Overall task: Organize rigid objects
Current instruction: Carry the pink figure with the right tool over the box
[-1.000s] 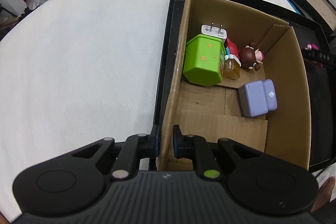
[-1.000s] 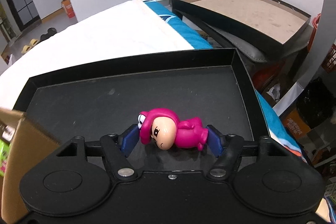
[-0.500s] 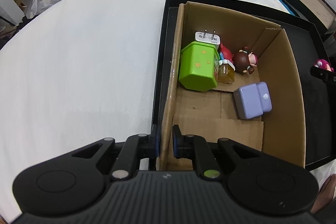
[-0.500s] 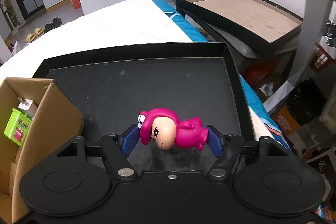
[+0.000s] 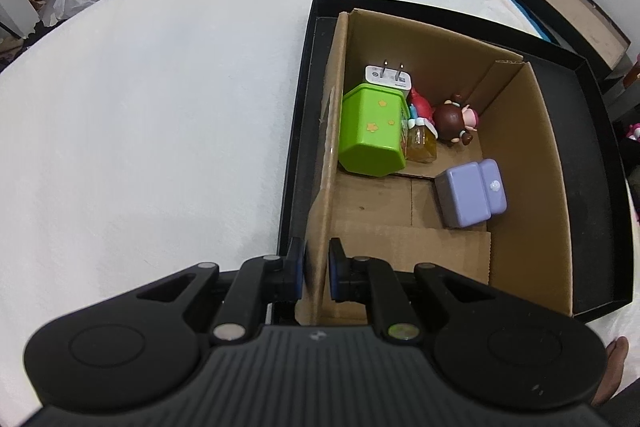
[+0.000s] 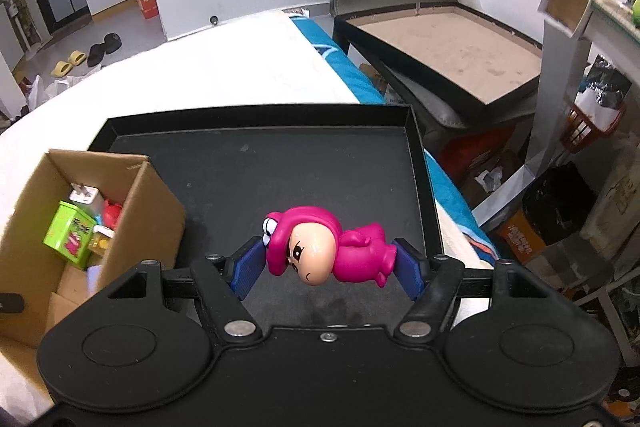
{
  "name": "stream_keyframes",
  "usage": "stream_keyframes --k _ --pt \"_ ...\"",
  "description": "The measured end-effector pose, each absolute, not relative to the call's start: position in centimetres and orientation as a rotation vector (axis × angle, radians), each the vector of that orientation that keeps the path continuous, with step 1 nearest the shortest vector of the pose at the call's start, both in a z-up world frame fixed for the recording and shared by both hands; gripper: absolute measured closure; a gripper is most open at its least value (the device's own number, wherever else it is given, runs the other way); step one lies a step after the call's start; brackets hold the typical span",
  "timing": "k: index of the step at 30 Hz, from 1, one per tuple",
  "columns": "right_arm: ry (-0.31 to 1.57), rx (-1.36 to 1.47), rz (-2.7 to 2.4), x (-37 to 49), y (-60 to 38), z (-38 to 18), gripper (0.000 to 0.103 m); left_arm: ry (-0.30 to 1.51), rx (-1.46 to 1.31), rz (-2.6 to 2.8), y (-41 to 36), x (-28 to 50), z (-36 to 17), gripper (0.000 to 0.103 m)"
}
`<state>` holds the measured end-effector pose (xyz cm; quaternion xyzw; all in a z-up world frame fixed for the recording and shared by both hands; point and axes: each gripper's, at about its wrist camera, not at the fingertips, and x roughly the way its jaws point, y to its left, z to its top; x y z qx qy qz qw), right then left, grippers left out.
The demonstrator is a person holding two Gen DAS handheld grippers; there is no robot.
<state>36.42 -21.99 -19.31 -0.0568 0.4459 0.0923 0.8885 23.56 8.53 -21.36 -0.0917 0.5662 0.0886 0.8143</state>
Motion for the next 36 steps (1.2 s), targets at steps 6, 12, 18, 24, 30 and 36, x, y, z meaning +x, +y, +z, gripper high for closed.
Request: stream_keyframes --k 6,12,18,24,30,36 --pt "0.907 -0.128 0.226 35.9 -21.0 -16.9 0.036 1.192 -0.235 0.173 9.2 23.2 -21.4 0.092" --pt "0.938 -0.103 0.267 35.6 -19.2 -15.0 0.036 1.179 -0.248 0.162 9.4 23.0 -21.5 0.092" --pt "0.942 -0.120 0.308 35.2 -17.0 -13.1 0.036 1.169 -0.275 0.138 9.9 22.8 -21.6 0.091" --pt "0.943 -0.162 0.314 34.9 -15.0 -12.3 0.036 1.162 -0.307 0.108 10.7 22.4 -22.0 0.091" --pt "0.943 -0.189 0.332 34.6 -12.9 -11.8 0.036 1.157 -0.322 0.089 11.0 22.4 -22.1 0.090" --pt "0.961 -0.198 0.364 34.3 -11.0 -11.8 0.036 1.148 -0.333 0.074 11.3 22.2 -22.1 0.090"
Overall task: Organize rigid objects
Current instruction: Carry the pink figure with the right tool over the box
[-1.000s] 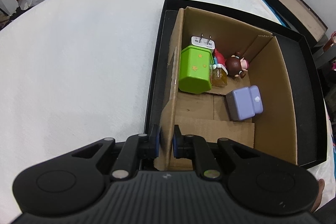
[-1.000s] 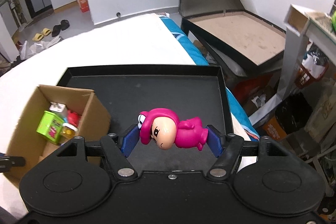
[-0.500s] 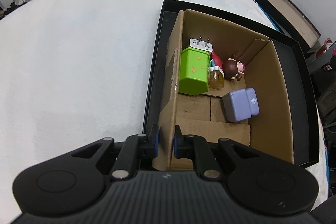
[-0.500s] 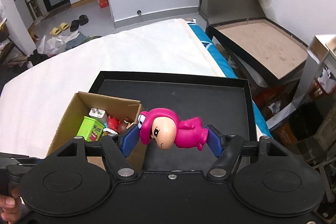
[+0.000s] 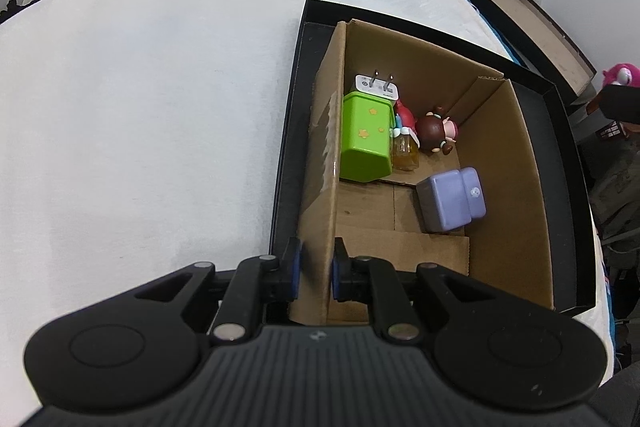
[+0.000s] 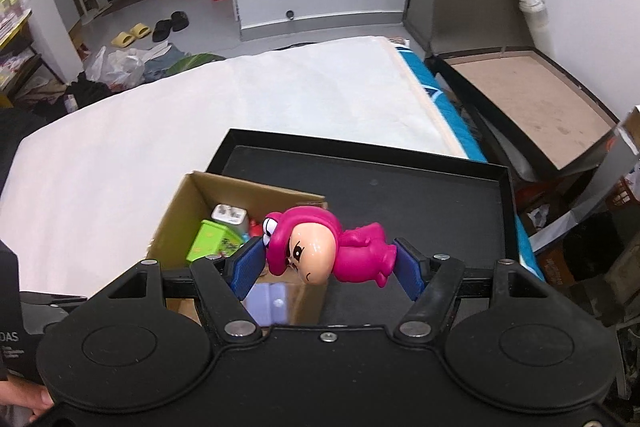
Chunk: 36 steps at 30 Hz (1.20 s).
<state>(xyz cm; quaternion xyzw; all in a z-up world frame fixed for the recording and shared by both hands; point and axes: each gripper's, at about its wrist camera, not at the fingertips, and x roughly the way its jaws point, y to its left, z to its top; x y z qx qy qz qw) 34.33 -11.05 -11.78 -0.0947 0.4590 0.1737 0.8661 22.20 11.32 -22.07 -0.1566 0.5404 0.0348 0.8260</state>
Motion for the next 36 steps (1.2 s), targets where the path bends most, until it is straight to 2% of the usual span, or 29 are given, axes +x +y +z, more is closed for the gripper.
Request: stream_keyframes --k 13,36 --pt "1.047 -0.179 0.442 34.2 -7.9 -12.7 0.036 1.142 -0.344 0.053 11.6 22.1 -22.2 0.090" --pt "1.270 -0.013 0.540 35.2 -5.2 -18.1 0.035 1.155 -0.345 0.054 11.5 22.3 -22.1 0.088"
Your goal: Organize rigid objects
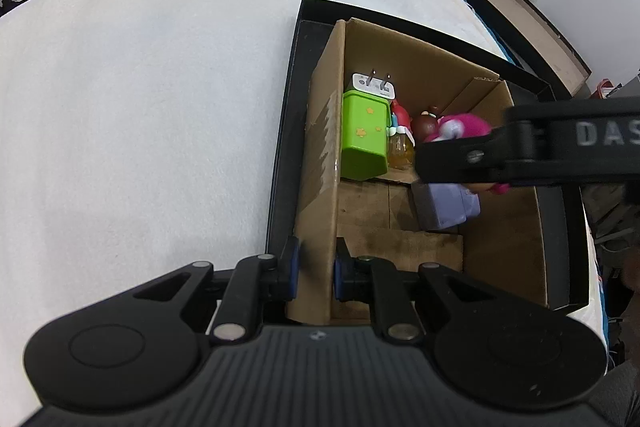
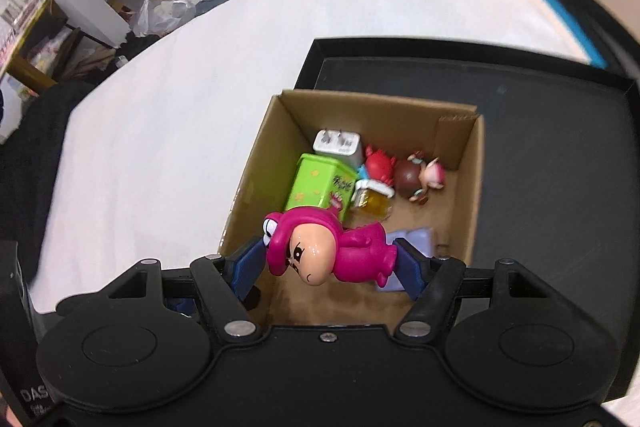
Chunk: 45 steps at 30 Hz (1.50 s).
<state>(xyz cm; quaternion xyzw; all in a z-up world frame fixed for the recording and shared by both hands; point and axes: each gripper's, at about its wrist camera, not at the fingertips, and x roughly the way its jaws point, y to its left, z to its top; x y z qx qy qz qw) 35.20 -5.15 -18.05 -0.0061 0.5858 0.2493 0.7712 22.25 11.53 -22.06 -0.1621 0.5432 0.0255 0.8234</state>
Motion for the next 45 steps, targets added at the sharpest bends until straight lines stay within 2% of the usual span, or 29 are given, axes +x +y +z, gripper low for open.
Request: stream_keyframes --k 16,31,40,42,45 --pt "1.356 0.072 0.540 35.9 -4.4 -21.3 0.033 1.166 -0.347 0.056 11.5 22.5 -22.2 0.088" --pt "1.298 0.098 0.521 35.3 -7.7 -18.7 0.030 1.181 -0.333 0.074 11.1 22.8 -21.7 0.089" --pt "1.227 0.100 0.485 34.7 -10.6 -16.5 0.027 1.133 -0.320 0.096 11.1 22.4 -18.7 0.089" --pt "1.212 0.106 0.479 34.6 -11.3 -16.0 0.021 1.118 -0.318 0.099 11.0 22.2 -17.8 0.089" --pt "1.178 0.109 0.475 34.3 -12.5 -15.2 0.019 1.108 -0.320 0.100 10.7 22.0 -16.8 0.089"
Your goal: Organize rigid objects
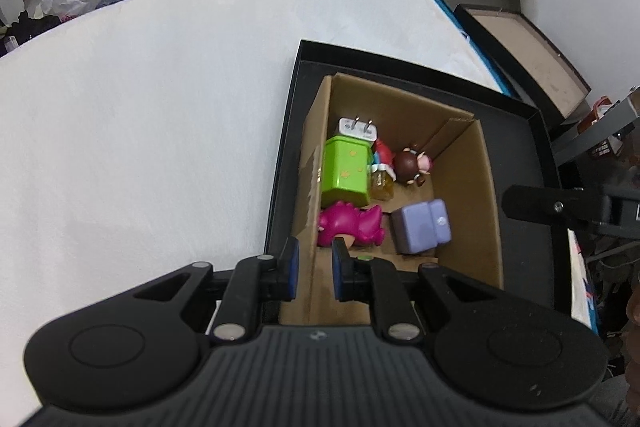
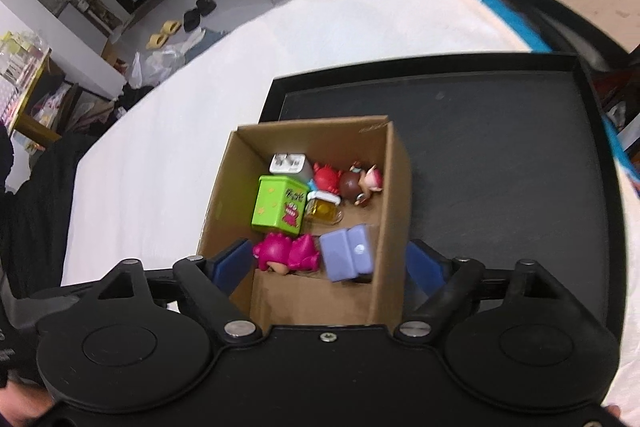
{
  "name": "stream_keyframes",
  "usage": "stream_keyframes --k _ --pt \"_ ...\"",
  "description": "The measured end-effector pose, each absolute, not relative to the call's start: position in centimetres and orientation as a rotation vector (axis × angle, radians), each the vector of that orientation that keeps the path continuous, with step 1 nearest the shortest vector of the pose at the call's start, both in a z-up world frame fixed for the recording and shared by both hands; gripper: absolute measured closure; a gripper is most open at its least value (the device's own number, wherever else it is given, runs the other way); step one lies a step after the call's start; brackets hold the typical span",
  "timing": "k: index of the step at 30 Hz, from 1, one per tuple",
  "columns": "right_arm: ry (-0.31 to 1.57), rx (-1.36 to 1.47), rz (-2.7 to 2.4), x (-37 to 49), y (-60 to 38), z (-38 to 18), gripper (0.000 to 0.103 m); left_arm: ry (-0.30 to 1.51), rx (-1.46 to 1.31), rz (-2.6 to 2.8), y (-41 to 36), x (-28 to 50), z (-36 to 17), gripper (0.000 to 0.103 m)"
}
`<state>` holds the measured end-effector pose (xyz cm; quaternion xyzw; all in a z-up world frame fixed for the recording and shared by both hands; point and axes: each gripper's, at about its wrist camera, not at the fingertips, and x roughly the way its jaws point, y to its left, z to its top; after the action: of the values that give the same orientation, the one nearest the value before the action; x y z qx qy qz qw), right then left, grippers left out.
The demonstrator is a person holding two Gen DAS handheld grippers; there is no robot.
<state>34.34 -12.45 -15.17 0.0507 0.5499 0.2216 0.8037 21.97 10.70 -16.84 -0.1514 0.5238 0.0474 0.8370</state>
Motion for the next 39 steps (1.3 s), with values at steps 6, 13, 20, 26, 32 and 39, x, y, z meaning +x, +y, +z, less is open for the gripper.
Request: stream_keyframes --k 6,13,20,26,32,39 --pt "1.130 0.122 0.460 33.6 -14.6 -13.8 0.009 1.115 -0.322 0.128 10.0 21.8 -15.4 0.088" --pt "1.040 0.126 0.412 32.2 -17.7 -11.6 0.000 1.077 -0.324 0.156 9.3 20.7 -13.1 0.038" --pt "0.988 0.140 0.374 31.1 -20.4 -10.0 0.000 1.025 -0.302 0.152 8.3 19.3 -10.7 0.021" --pt "0.942 0.118 0.374 29.4 -21.2 -8.4 0.000 0.963 -0.282 0.146 7.6 17.5 -8.5 0.012" --pt "0.908 0.127 0.355 27.4 -22.4 -6.7 0.000 0.892 -0.304 0.127 7.3 15.4 -6.1 0.011" --pt "0.839 0.099 0.330 24.8 -23.4 -4.5 0.000 0.805 -0.271 0.097 6.3 12.3 -3.4 0.011"
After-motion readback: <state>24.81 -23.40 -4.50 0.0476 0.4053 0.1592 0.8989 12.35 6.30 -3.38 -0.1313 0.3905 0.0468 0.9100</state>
